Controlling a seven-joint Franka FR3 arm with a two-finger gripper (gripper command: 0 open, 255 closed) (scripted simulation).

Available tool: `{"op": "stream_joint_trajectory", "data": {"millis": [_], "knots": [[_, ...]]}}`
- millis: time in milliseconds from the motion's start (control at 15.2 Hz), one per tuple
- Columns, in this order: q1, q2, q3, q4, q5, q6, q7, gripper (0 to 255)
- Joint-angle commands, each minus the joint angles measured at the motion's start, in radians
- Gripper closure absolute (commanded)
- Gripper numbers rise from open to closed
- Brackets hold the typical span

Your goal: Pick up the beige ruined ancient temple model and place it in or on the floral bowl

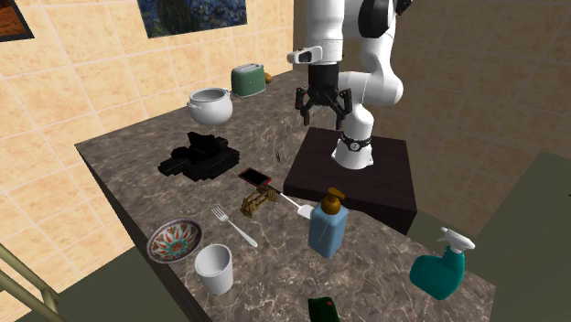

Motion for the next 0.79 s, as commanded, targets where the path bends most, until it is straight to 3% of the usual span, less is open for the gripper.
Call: {"op": "stream_joint_trajectory", "data": {"millis": [0,726], "knots": [[-0.016,0.024,-0.03,-0.039,-0.016,0.06,-0.024,0],[-0.044,0.327,-0.223,-0.113,-0.034,0.421,-0.186,0]]}}
